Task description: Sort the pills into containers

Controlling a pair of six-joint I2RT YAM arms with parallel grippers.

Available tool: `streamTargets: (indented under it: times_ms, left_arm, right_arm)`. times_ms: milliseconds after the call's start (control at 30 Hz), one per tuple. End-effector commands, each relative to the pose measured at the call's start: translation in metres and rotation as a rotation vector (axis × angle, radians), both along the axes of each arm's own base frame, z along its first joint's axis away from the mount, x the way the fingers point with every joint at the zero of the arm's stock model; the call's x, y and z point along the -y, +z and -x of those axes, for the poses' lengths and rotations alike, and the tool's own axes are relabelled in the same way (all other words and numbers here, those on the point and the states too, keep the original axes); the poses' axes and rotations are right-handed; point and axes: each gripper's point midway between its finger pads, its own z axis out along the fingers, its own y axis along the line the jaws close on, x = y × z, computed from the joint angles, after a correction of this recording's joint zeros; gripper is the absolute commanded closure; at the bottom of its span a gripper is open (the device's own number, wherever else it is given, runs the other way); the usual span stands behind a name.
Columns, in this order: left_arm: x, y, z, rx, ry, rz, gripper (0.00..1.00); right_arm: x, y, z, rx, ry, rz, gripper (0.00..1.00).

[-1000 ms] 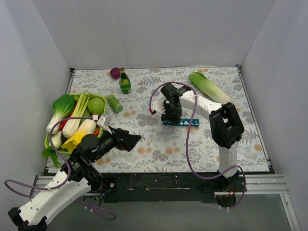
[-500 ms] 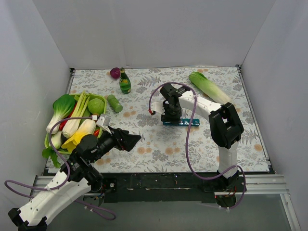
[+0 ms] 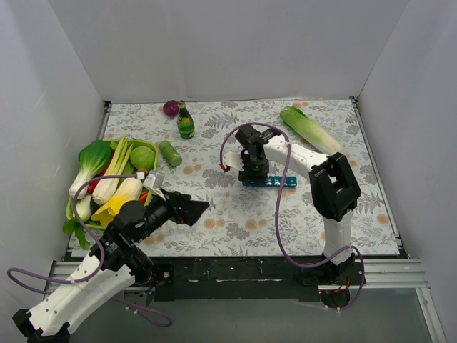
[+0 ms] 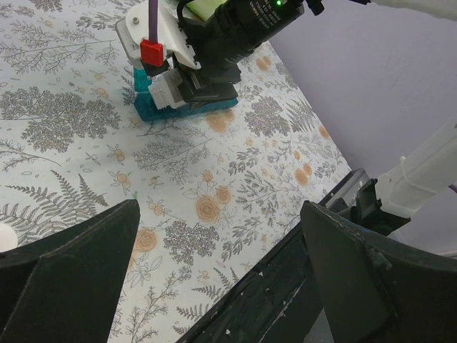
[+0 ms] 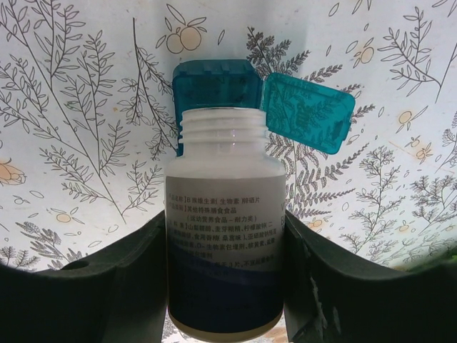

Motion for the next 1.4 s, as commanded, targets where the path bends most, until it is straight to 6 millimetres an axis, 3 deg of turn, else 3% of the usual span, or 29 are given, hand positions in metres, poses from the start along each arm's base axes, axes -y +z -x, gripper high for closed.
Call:
streamTargets:
  times_ms: [0,1367]
  left_arm:
    - [-0.0025,0.0040,-0.0015,0.020,0.014,0.012,0.03]
    - [-0.0030,0.0056,-0.0011,0.012,0.016,0.011,0.03]
  right_arm:
    - [-0.0032,0.0093,-0.0038,0.014,0.019,0.011,0.96]
    - [-0.0097,0.0088,0.0004,-0.018,-0.001,-0.059,0.96]
